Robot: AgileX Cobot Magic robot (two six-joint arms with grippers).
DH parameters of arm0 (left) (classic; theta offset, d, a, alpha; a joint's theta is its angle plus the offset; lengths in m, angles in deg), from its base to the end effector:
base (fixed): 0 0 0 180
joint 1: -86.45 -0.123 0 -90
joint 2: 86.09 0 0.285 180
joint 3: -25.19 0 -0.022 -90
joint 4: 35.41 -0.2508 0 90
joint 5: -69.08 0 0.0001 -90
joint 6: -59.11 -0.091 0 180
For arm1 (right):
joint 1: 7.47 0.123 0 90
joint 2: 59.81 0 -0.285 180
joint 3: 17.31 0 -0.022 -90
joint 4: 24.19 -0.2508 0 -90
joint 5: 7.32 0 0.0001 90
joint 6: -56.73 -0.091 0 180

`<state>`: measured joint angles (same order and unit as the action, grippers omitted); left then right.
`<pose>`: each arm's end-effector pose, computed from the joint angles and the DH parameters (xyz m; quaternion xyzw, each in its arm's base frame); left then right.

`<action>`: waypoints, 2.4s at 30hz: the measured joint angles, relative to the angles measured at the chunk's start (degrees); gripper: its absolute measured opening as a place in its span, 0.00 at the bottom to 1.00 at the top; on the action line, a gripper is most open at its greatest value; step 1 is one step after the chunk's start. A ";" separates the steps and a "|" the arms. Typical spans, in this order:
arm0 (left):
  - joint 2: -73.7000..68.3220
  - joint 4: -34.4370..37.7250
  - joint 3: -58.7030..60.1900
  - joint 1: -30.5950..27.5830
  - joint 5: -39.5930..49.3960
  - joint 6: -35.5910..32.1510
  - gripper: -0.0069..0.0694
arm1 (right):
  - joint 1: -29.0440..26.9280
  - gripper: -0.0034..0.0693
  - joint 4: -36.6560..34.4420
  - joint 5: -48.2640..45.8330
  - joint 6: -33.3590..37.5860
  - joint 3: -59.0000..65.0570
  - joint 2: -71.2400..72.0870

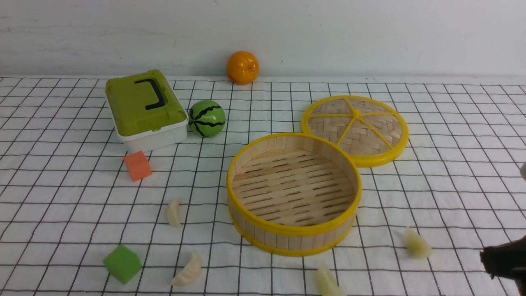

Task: Put the dumplings into the steamer on the table with the white tablecloth.
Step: 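Reach for and grasp a dumpling on the table with the left gripper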

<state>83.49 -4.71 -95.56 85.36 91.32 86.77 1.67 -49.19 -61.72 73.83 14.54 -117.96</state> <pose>0.0368 -0.0169 0.2837 -0.2752 0.6450 -0.3899 0.5968 0.1464 0.0552 0.3200 -0.1466 0.9203 0.1849 0.3120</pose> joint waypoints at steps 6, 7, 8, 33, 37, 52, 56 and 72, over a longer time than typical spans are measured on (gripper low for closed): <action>-19.03 -12.52 -16.44 0.00 19.84 -8.19 0.15 | 0.00 0.04 -0.19 -0.07 1.16 -3.37 -2.36; -25.89 -15.77 -20.58 0.00 25.46 -11.28 0.08 | 0.00 0.04 -0.34 -0.28 1.18 -3.56 -3.20; -30.02 -17.35 -23.32 0.00 28.43 -13.56 0.07 | 0.00 0.04 -0.34 -0.33 1.24 -3.56 -3.43; -94.26 -31.21 -54.68 20.28 30.13 -6.94 0.49 | 0.00 0.06 -0.51 -1.55 1.43 -3.63 -3.93; -98.11 -32.72 -54.68 20.28 24.00 -1.81 0.79 | 0.00 0.07 -0.56 -1.62 1.43 -3.63 -3.93; -111.09 -39.94 -59.81 20.34 19.34 4.47 0.66 | 0.00 0.09 -0.67 -1.66 1.49 -2.69 -3.93; -111.59 -39.89 -59.99 20.34 20.46 4.23 0.34 | 0.00 0.09 -0.80 -1.66 1.49 -2.24 -3.93; -110.05 -35.00 -90.81 37.18 35.47 -5.39 0.34 | 0.00 0.10 -2.29 -0.80 1.49 -2.24 -3.03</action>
<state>-26.55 -39.71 -186.37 122.54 126.79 81.38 1.67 -51.48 -62.53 75.32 12.30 -120.98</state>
